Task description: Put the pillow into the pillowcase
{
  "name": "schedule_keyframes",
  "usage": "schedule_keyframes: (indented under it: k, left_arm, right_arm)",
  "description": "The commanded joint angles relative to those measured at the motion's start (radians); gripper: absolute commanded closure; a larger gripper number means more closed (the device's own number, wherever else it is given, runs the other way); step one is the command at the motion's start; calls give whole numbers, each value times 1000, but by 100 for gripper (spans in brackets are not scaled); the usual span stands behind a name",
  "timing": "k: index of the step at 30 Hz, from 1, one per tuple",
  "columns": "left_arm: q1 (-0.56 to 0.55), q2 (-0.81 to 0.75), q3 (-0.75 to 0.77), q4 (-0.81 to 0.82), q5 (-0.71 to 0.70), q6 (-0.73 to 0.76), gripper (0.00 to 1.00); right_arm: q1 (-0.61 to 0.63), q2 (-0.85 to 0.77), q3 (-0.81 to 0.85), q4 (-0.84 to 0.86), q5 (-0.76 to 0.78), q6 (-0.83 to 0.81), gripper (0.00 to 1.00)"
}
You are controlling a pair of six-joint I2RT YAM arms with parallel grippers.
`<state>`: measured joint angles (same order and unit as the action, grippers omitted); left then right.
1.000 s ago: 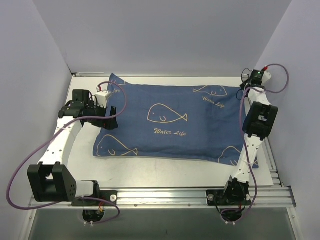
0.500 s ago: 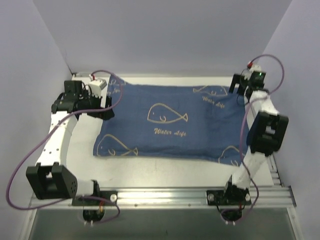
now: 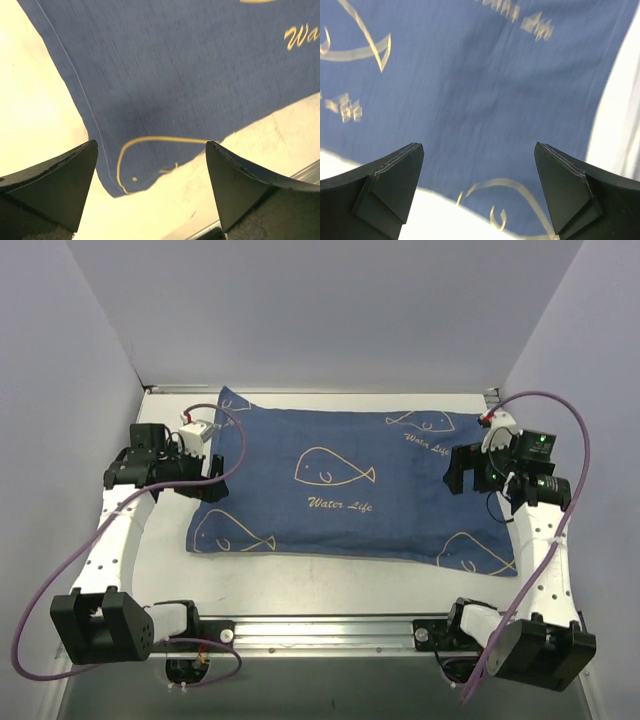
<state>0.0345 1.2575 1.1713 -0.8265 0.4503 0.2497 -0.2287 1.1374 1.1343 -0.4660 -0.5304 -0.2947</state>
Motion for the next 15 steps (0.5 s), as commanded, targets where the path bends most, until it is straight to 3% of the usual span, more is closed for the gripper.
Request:
schedule_keyframes:
  k: [1,8,15]
  left_arm:
    - [1,-101,-73,49,-8,36,3]
    - [-15,-226,-212,52,-39,42,3]
    - [-16,-302,-239,36,-62,57,2]
  right_arm:
    - [14,-117,-125,-161,43,-38,0]
    - [51,-303,-327,-177,4,19,0]
    - [48,-341,-341,-184,-22,29,0]
